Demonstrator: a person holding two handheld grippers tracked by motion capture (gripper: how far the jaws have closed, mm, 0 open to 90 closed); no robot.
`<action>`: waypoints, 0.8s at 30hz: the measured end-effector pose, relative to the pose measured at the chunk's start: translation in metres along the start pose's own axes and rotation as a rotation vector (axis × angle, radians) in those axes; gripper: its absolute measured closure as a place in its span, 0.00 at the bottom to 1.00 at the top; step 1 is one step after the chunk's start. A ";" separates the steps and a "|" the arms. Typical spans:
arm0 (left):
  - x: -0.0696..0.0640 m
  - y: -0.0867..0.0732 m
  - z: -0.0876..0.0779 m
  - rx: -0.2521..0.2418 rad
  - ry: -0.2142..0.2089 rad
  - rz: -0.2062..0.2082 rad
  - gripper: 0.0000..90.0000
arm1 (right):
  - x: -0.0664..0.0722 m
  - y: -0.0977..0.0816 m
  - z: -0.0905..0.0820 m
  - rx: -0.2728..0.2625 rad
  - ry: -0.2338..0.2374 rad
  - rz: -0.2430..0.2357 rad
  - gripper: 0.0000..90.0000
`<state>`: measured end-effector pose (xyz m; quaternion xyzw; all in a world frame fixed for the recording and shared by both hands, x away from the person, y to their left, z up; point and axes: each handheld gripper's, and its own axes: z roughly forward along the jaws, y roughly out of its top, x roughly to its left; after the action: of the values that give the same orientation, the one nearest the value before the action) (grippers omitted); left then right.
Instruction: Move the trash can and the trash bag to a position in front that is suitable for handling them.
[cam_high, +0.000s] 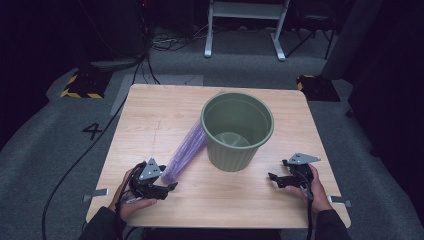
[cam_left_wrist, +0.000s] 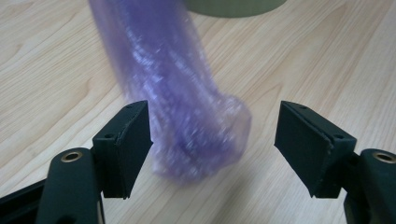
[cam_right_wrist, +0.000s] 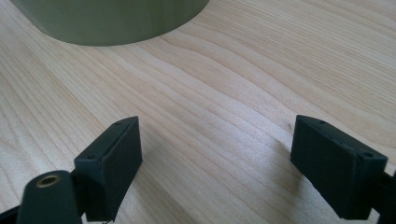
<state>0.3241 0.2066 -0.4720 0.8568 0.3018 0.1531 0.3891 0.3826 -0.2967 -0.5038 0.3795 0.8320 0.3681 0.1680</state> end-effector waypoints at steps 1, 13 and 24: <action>0.000 0.000 0.000 0.000 0.000 0.000 0.29 | 0.000 0.000 0.000 0.000 0.000 0.000 0.18; 0.037 -0.014 -0.009 0.005 0.072 -0.015 0.57 | 0.000 0.000 0.000 0.000 0.001 -0.001 0.18; 0.035 -0.009 0.020 0.065 -0.002 0.031 0.77 | 0.000 0.000 0.000 -0.001 0.000 -0.001 0.19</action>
<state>0.3571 0.2224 -0.4910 0.8736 0.2931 0.1484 0.3590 0.3823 -0.2967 -0.5038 0.3789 0.8321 0.3682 0.1685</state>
